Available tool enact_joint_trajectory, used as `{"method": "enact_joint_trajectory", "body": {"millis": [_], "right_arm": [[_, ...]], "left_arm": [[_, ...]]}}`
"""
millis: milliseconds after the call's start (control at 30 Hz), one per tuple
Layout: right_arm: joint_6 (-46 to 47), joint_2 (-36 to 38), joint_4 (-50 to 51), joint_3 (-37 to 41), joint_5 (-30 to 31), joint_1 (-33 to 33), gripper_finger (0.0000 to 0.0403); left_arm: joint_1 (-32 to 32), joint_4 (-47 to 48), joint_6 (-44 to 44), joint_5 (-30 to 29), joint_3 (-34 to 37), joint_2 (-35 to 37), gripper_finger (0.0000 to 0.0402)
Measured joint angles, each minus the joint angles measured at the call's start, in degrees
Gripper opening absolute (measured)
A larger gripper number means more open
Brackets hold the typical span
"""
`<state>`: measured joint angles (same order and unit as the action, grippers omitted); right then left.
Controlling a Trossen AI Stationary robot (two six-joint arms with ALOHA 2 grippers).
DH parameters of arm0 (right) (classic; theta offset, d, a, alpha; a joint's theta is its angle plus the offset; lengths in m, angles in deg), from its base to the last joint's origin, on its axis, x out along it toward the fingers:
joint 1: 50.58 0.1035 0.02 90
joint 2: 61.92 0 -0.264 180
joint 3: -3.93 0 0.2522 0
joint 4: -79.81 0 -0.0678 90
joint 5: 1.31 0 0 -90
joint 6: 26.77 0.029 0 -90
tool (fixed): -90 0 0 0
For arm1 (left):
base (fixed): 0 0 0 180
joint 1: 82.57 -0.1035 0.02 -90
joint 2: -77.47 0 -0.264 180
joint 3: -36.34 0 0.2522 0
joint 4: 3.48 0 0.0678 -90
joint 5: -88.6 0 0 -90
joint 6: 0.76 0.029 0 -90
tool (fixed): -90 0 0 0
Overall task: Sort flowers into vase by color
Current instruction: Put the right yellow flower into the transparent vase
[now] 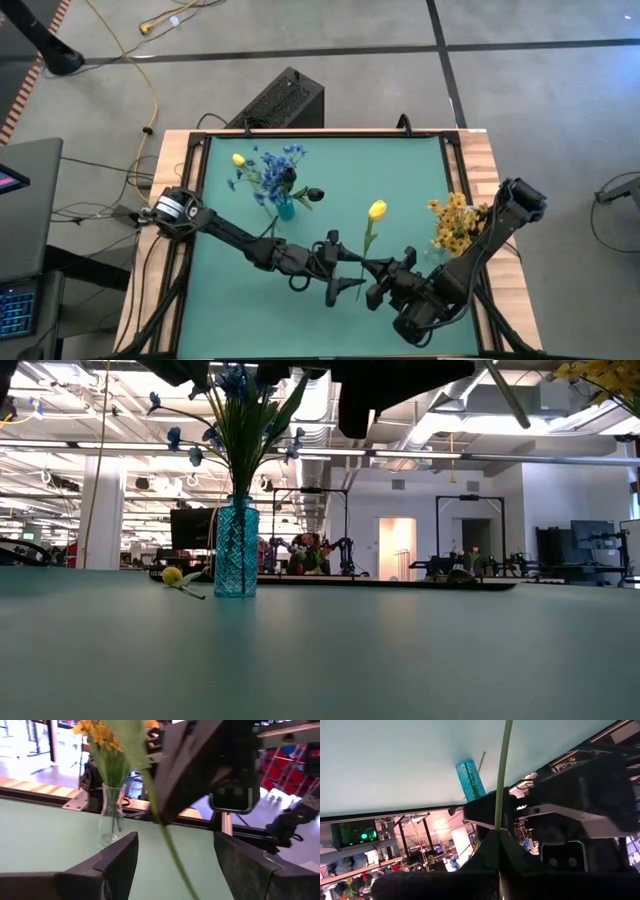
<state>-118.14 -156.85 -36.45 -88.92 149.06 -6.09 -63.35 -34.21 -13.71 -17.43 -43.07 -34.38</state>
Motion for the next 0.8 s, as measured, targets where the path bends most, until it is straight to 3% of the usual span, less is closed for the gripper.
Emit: {"method": "enact_joint_trajectory", "body": {"millis": [233, 433, 600, 800], "right_arm": [[-0.05, 0.00, 0.04, 0.00, 0.15, -0.90, 0.0020], [-0.17, 0.00, -1.57, 0.00, -0.11, -1.51, 0.0020], [-0.17, 0.02, -4.32, 0.00, -0.66, -1.55, 0.0037], [-0.17, 0.05, -4.26, -0.01, -1.79, -2.32, 0.0078]], "left_arm": [[0.02, 0.15, 1.40, 0.81, 0.00, 0.00, 0.0202], [-0.23, 0.53, 3.43, 0.76, 0.00, 0.00, 0.0115], [-0.48, 1.49, 5.49, 2.64, 0.04, 0.00, 0.0019], [-1.11, 1.92, 6.00, 3.39, 0.07, 0.00, 0.0002]]}}
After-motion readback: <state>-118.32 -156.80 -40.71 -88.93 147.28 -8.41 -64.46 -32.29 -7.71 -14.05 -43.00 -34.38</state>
